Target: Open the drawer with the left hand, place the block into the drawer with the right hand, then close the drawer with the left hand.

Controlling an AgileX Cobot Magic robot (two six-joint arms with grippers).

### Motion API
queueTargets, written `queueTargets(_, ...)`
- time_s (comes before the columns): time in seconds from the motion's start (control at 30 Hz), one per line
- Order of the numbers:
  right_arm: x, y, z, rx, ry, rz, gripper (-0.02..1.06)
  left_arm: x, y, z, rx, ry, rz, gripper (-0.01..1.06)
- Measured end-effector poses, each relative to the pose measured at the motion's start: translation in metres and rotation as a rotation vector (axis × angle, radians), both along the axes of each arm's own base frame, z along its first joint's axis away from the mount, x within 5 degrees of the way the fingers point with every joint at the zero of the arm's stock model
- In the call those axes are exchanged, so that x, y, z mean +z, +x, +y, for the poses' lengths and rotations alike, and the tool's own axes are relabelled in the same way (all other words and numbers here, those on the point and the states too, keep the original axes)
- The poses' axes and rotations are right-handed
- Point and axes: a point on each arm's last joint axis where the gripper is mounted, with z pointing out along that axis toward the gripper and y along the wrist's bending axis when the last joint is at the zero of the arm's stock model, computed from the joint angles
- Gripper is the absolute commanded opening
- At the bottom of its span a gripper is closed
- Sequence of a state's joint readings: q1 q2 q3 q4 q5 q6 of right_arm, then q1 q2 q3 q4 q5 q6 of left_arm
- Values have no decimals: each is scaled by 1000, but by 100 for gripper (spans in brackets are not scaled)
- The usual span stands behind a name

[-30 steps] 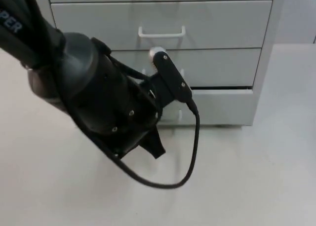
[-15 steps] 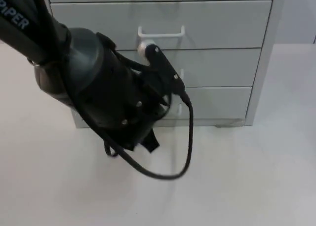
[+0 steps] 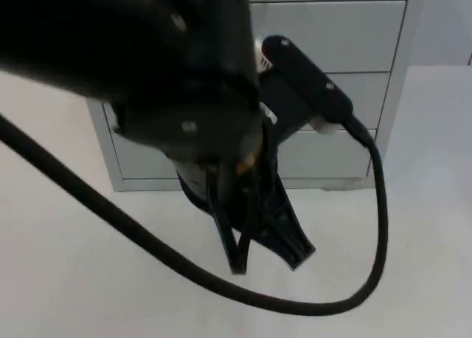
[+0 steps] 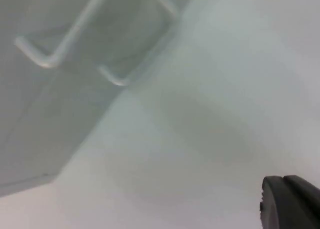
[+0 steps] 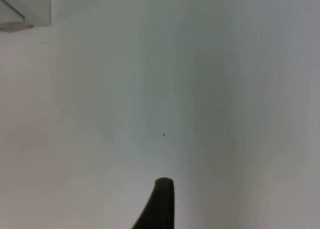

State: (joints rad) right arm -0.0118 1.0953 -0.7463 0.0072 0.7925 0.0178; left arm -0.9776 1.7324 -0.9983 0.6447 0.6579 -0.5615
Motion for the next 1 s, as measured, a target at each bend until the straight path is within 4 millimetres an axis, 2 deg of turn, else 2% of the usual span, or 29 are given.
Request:
queueTargets(0.07,0,0,0,0,0,0,78,12,-3,5,-2,-47,50,0)
queueTargets(0.17,0,0,0,0,0,0,78,27,5,21,32,-113,96,0)
queueTargets(0.2,0,0,0,0,0,0,78,27,5,21,32,-113,96,0)
queueTargets(0.33,0,0,0,0,0,0,78,46,24,54,109,-208,128,0)
queueTargets(0.37,0,0,0,0,0,0,78,46,24,54,109,-208,128,0)
queueTargets(0.47,0,0,0,0,0,0,78,62,37,83,196,-292,128,0)
queueTargets(0.5,0,0,0,0,0,0,78,68,40,92,216,-309,123,0)
queueTargets(0.53,0,0,0,0,0,0,78,68,40,92,216,-309,123,0)
queueTargets(0.6,0,0,0,0,0,0,78,77,44,111,274,-332,111,0)
queueTargets(0.63,0,0,0,0,0,0,78,84,44,125,310,-351,91,0)
queueTargets(0.7,0,0,0,0,0,0,78,86,44,131,324,-355,82,0)
queueTargets(0.8,0,0,0,0,0,0,78,92,37,171,450,-386,41,0)
queueTargets(0.83,0,0,0,0,0,0,78,91,33,181,487,-394,38,0)
queueTargets(0.87,0,0,0,0,0,0,78,91,33,181,487,-394,38,0)
queueTargets(1.0,0,0,0,0,0,2,78,96,17,224,660,-449,-14,0)
